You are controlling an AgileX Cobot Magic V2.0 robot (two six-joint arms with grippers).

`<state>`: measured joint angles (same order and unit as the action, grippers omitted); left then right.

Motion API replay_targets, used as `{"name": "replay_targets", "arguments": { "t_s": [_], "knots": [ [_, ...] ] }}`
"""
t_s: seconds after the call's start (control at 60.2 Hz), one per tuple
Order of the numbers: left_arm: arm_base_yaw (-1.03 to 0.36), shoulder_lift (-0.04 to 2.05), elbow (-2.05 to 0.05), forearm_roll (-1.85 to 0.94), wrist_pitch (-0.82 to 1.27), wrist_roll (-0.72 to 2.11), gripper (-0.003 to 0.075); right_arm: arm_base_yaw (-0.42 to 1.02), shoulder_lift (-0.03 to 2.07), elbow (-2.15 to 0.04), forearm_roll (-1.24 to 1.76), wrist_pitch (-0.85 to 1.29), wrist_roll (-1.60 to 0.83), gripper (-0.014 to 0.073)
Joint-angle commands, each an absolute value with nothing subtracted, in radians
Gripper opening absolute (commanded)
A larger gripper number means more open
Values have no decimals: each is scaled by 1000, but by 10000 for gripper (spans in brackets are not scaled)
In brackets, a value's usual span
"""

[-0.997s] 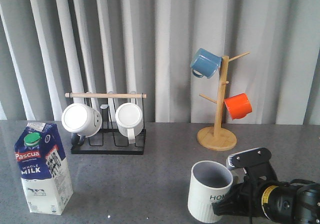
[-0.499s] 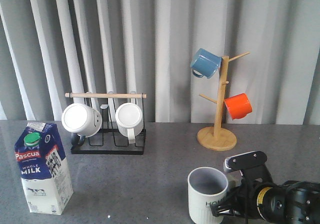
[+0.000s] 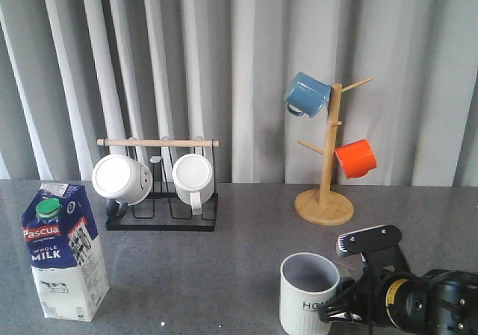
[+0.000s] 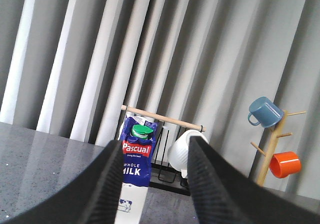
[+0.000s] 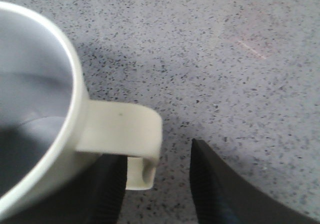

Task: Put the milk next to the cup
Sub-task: 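Open the right gripper and withdraw it from the mug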

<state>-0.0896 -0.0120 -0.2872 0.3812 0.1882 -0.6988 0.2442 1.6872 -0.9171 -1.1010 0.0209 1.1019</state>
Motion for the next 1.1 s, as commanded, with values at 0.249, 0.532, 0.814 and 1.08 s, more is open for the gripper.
{"name": "replay_targets", "arguments": {
  "t_s": [0.249, 0.532, 0.814, 1.08],
  "knots": [
    [-92, -22, -310, 378, 147, -709, 304, 272, 1534, -939, -1051, 75, 1099, 332],
    [-92, -22, -310, 378, 150, -709, 304, 375, 1440, -845, -986, 225, 1031, 328],
    [-92, -22, -310, 378, 150, -710, 304, 577, 1157, -834, -772, 581, 755, 120],
    [-92, -22, -310, 378, 150, -710, 304, 727, 869, -791, -642, 714, 665, -8]
  ]
}}
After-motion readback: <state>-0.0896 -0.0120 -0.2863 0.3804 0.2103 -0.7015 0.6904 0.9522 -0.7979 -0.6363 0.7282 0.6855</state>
